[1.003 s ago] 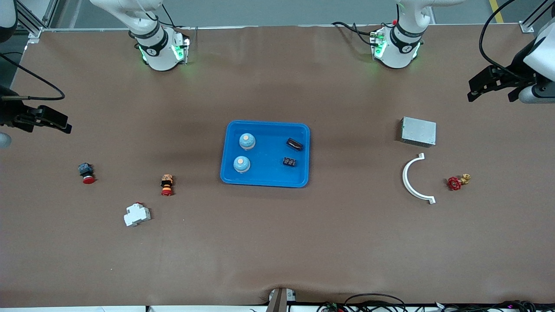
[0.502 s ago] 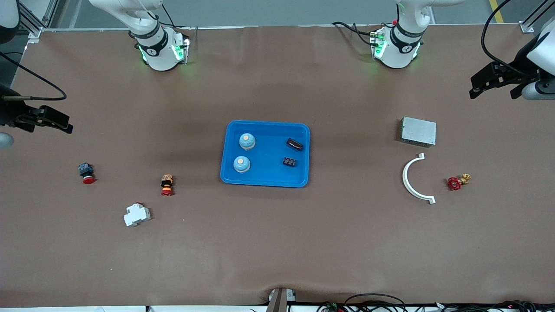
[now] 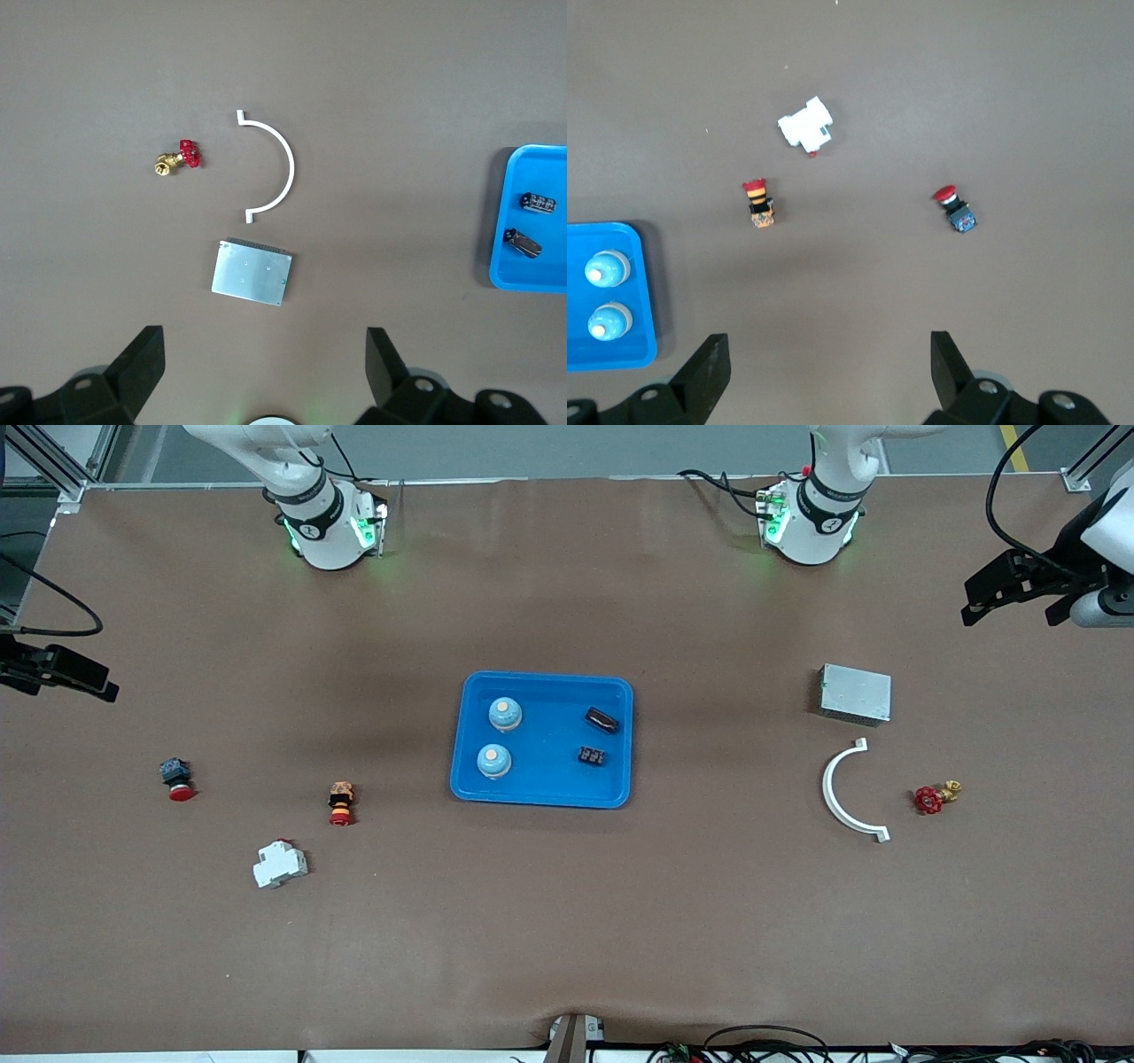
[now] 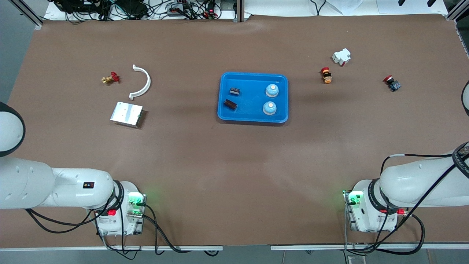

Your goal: Place electrolytic capacitor and blue bell in tray

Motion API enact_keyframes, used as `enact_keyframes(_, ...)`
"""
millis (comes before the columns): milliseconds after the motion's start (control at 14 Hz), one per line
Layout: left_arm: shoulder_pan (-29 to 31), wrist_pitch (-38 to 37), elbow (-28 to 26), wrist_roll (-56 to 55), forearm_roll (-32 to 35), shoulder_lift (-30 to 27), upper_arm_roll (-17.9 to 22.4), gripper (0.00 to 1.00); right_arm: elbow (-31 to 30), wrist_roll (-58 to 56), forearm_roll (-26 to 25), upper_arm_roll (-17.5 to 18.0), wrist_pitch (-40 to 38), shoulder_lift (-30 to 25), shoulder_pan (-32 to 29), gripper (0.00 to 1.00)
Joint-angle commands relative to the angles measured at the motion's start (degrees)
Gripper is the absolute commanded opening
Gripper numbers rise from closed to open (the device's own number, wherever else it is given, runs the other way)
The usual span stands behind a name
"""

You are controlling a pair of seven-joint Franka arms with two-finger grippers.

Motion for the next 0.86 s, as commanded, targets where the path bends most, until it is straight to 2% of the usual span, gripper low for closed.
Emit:
enact_keyframes(0, 0.1, -1.4, 2.0, 1.4, 0.8, 0.6, 0.1, 1.0, -1.0, 0.2, 0.7, 0.5, 1.9, -0.7, -0.7, 1.0)
enact_keyframes(788, -0.1, -2.8, 2.1, 1.3, 0.9, 0.4, 0.1, 1.0, -0.2, 0.3, 0.7, 0.7, 1.4, -0.6, -1.2, 1.0)
